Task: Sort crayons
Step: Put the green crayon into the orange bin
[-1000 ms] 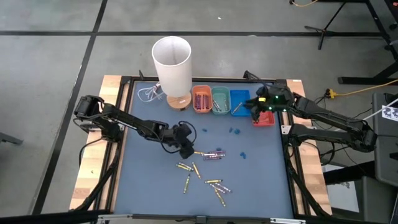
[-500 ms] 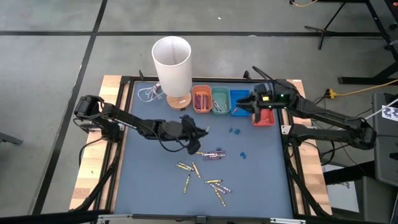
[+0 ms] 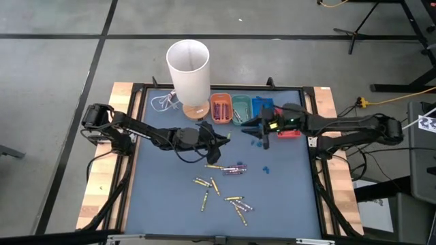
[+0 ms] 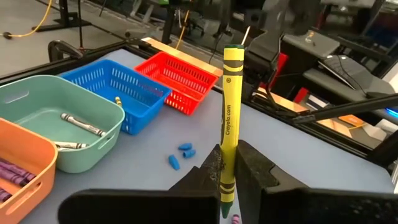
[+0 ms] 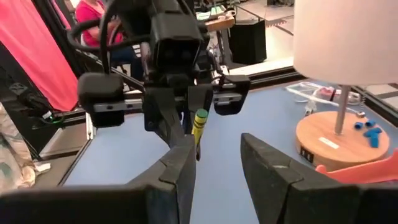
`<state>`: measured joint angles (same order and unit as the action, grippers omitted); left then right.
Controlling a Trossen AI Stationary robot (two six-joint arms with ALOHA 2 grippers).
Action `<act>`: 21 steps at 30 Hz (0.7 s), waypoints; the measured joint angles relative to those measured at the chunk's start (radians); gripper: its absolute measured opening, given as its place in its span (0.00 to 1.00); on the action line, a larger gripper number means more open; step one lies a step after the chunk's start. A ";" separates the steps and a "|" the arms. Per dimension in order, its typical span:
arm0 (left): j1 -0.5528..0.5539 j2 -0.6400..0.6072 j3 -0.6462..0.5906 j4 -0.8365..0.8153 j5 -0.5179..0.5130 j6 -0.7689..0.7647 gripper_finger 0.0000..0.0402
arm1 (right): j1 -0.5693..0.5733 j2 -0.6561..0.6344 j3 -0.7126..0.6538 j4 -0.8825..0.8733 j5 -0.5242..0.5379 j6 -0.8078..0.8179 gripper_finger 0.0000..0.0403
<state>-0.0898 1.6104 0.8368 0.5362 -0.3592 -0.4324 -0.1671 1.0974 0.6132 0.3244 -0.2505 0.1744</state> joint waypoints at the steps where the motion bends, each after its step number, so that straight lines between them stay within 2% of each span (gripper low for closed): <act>1: 0.000 0.000 0.000 0.000 0.000 0.000 0.02 | 0.007 0.021 0.000 0.019 0.009 0.000 0.31; 11: 0.000 0.000 0.000 0.001 0.001 0.000 0.02 | 0.067 0.198 0.000 0.208 0.012 0.001 0.31; 21: 0.000 -0.002 0.000 0.006 0.002 0.000 0.02 | 0.089 0.277 0.000 0.358 0.024 0.003 0.31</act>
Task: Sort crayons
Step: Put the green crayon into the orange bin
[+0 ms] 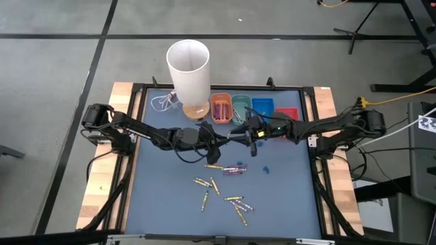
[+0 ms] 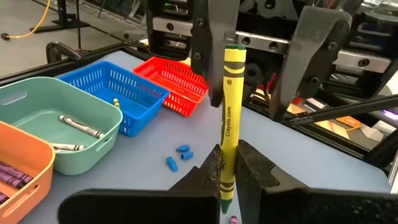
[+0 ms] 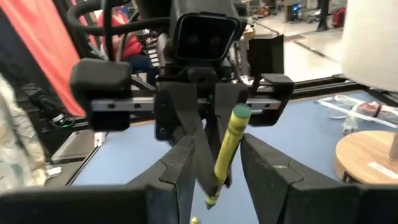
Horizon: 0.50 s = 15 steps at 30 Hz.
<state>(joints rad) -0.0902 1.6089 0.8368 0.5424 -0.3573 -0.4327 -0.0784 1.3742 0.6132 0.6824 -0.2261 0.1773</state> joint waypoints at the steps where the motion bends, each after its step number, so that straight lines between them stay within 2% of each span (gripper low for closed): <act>1: 0.000 0.000 0.000 0.000 0.000 0.000 0.02 | 0.000 0.005 0.000 0.005 0.015 0.000 0.31; 5: 0.000 0.000 0.000 0.000 -0.001 0.000 0.02 | 0.000 0.007 0.000 0.001 0.053 0.000 0.31; 15: 0.000 0.000 0.000 0.001 -0.001 0.000 0.02 | 0.000 0.007 0.000 0.024 0.026 0.000 0.31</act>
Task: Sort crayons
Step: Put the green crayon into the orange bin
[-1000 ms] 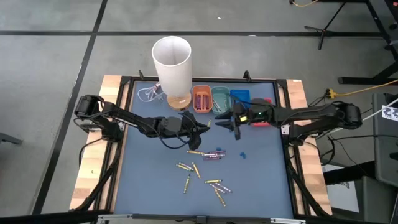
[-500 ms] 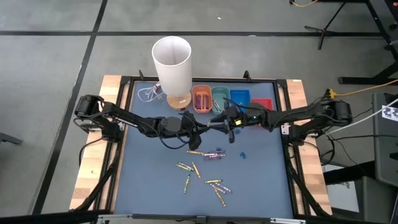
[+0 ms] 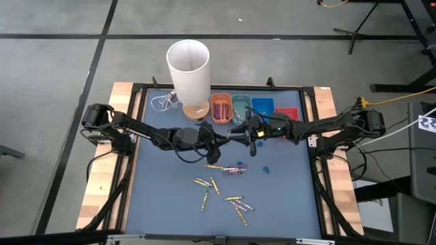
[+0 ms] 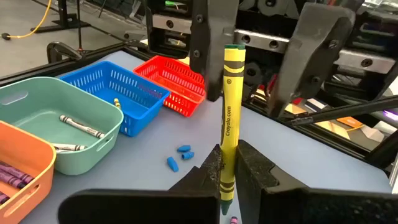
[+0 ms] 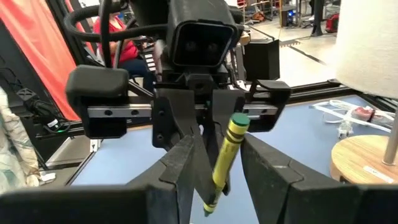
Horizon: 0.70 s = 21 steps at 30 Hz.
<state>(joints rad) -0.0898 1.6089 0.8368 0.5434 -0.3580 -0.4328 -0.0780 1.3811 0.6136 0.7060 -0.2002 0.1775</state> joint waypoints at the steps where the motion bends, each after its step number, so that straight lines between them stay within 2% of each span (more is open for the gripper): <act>1: 0.000 0.000 0.000 0.000 0.000 0.000 0.02 | 0.000 0.000 0.000 0.001 -0.002 0.000 0.31; 13: -0.001 0.001 -0.001 -0.002 0.000 0.000 0.02 | 0.000 0.095 0.041 0.016 -0.033 0.001 0.31; 21: -0.001 0.001 -0.001 -0.005 0.006 0.000 0.02 | -0.001 0.103 0.053 0.013 -0.046 0.001 0.31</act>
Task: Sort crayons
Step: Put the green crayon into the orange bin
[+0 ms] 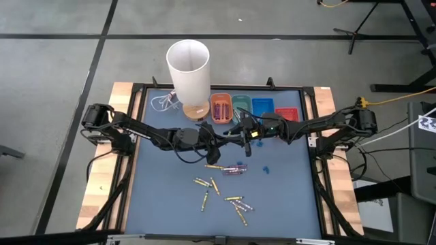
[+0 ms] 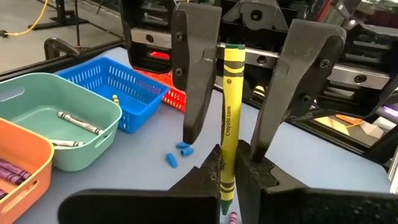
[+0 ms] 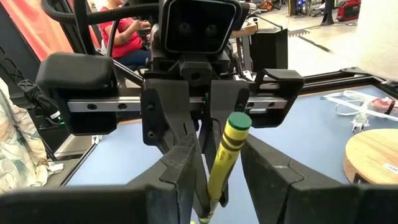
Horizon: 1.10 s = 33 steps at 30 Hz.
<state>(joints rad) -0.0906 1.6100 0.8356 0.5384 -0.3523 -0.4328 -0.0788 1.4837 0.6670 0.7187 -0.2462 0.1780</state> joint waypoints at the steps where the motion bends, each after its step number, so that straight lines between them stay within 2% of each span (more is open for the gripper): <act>1: 0.000 0.000 0.000 -0.002 0.000 0.000 0.02 | 0.000 0.000 0.000 -0.001 0.000 0.000 0.31; 5: 0.000 0.000 0.000 -0.009 -0.001 0.000 0.02 | 0.000 0.000 0.000 -0.004 -0.001 0.000 0.28; 15: 0.001 0.000 0.000 -0.018 -0.002 0.001 0.06 | 0.000 0.000 0.000 -0.012 -0.002 0.000 0.04; 18: 0.001 0.000 0.000 -0.020 -0.002 0.000 0.08 | 0.000 -0.001 0.000 -0.013 -0.002 -0.001 0.03; 23: 0.000 0.000 0.002 -0.033 0.002 -0.009 0.14 | -0.001 -0.001 0.000 -0.017 -0.029 -0.002 0.09; 26: 0.001 0.000 0.001 -0.035 0.003 -0.009 0.20 | -0.015 -0.018 0.000 -0.051 -0.037 -0.005 0.07; 29: 0.001 0.000 0.001 -0.036 0.002 -0.009 0.26 | -0.050 -0.055 0.000 -0.132 -0.043 -0.008 0.03; 33: 0.001 0.000 0.001 -0.046 0.003 -0.009 0.31 | -0.114 -0.127 0.000 -0.287 -0.036 -0.009 0.03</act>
<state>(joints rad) -0.0898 1.6100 0.8368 0.4920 -0.3496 -0.4419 -0.1931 1.3571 0.6666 0.4316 -0.2825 0.1685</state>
